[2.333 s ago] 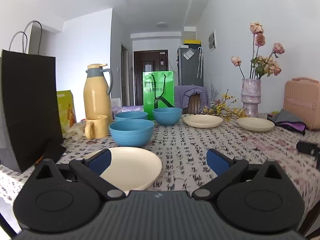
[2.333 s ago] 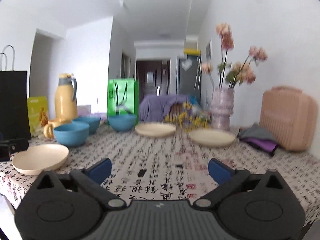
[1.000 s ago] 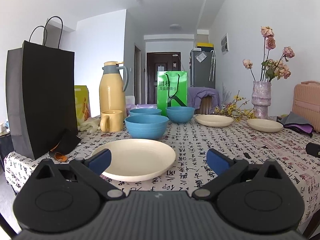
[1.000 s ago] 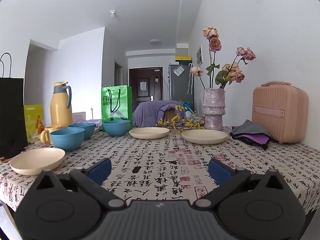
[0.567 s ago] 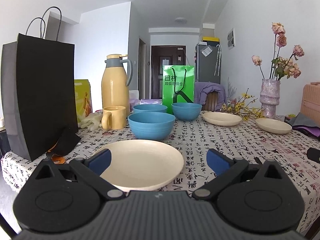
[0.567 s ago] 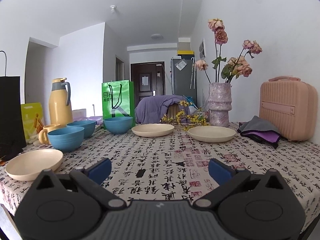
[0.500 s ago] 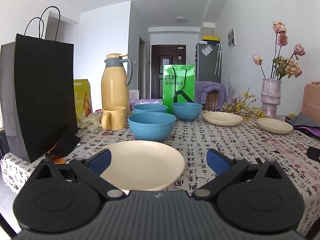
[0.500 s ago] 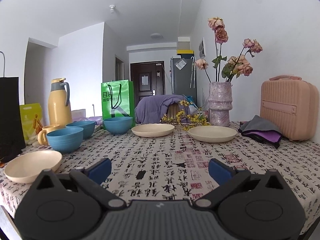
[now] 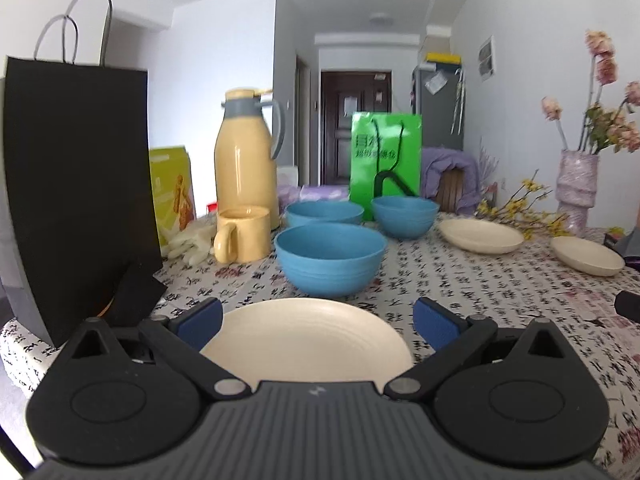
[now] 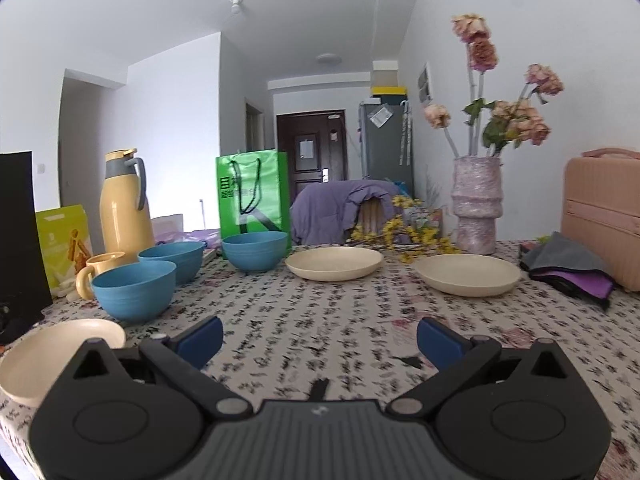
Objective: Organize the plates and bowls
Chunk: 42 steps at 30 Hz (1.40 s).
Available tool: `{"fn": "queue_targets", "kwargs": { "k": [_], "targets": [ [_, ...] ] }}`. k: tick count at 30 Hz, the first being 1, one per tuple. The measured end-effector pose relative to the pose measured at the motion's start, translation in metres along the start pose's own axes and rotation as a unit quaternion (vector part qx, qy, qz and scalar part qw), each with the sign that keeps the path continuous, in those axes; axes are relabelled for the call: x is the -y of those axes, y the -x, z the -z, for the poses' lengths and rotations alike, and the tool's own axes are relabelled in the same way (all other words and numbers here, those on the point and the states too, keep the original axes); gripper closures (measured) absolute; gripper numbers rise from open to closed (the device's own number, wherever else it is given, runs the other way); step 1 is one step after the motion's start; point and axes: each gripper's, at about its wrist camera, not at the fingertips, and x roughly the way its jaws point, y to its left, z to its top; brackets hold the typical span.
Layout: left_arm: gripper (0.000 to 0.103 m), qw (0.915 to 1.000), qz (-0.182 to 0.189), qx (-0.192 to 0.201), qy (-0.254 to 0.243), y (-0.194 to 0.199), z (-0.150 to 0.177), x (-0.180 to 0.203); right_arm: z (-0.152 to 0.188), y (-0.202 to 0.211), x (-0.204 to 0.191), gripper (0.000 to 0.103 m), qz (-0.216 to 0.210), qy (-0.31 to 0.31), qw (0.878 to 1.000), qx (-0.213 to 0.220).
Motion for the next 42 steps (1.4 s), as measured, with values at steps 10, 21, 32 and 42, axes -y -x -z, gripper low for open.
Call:
{"fn": "queue_targets", "kwargs": {
  "k": [10, 21, 32, 42],
  "targets": [
    [0.000, 0.9970, 0.001, -0.053, 0.056, -0.078, -0.045, -0.029, -0.030, -0.083, -0.037, 0.000, -0.076, -0.014, 0.996, -0.040],
    [0.000, 0.9821, 0.018, -0.118, 0.146, -0.169, -0.081, -0.072, -0.068, -0.189, -0.090, 0.006, -0.180, -0.015, 0.979, -0.096],
    [0.035, 0.9709, 0.064, -0.186, 0.136, -0.297, -0.141, -0.090, -0.123, -0.327, -0.133, 0.017, -0.231, -0.058, 0.956, -0.170],
    [0.040, 0.9651, 0.100, -0.230, 0.074, -0.305, -0.118, -0.084, -0.093, -0.370, -0.153, 0.038, -0.275, -0.039, 0.922, -0.270]
  ]
}}
